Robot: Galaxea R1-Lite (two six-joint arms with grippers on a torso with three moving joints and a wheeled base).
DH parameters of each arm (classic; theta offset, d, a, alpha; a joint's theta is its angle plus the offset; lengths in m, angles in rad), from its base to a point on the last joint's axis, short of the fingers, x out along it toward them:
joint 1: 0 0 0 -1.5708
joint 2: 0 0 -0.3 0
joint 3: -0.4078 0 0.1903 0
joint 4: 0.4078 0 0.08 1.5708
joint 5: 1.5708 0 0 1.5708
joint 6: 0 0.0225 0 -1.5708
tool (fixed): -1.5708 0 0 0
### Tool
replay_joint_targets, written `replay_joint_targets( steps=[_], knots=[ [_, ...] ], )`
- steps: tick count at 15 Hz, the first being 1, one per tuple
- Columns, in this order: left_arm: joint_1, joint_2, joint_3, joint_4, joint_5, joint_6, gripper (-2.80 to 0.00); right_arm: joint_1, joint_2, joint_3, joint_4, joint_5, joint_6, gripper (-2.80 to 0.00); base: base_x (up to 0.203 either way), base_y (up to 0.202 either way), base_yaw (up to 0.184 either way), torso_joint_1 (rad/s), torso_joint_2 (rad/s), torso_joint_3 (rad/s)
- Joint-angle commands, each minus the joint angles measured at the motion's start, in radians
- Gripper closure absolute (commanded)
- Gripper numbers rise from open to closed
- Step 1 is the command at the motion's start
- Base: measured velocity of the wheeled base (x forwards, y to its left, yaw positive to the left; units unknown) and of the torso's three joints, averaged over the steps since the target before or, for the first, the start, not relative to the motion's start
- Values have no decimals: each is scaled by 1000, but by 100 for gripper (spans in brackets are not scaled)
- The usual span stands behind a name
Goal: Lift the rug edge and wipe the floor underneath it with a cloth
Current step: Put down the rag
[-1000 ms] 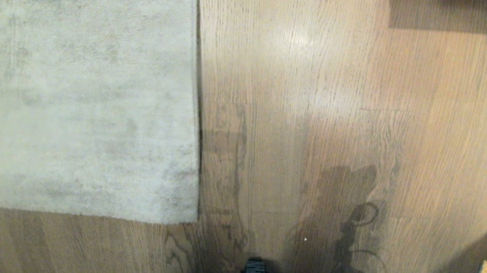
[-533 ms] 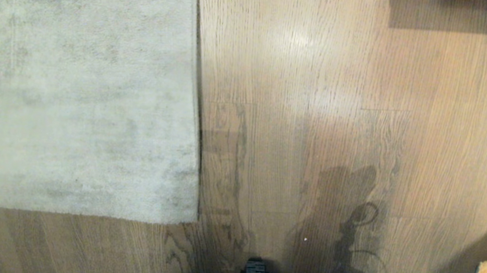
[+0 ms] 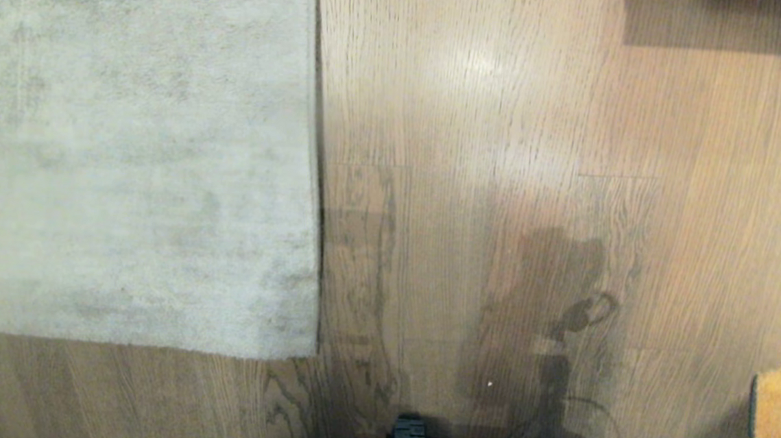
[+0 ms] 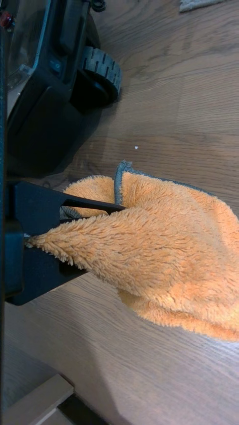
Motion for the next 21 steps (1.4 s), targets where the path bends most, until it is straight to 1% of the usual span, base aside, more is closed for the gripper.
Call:
replay_joint_targets(
  steps=[1,5,8,11,13,14,16,19,21],
  knots=[
    [0,0,0,0,1,0,0,2,219,-19,-93,1,1,0,0,0,0,0,0,0],
    [1,0,0,0,1,0,0,-1,557,-35,-395,1,45,0,0,0,0,0,0,0],
    [1,0,0,0,1,0,0,-19,786,-53,-606,1,65,0,0,0,0,0,0,0],
    [-1,0,0,0,1,0,0,-61,997,-103,-811,1,71,0,0,0,0,0,0,0],
    [1,0,0,0,1,0,0,-101,1125,-175,-946,1,73,0,0,0,0,0,0,0],
    [0,0,0,0,1,0,0,-123,1174,-227,-990,2,74,0,0,0,0,0,0,0],
    [1,0,0,0,1,0,0,-164,1249,-329,-1023,3,75,0,0,0,0,0,0,0],
    [-1,0,0,0,1,0,0,-222,1338,-463,-1021,12,74,0,0,0,0,0,0,0],
    [1,0,0,0,1,0,0,-276,1381,-532,-1017,46,69,0,0,0,0,0,0,0]
  ],
)
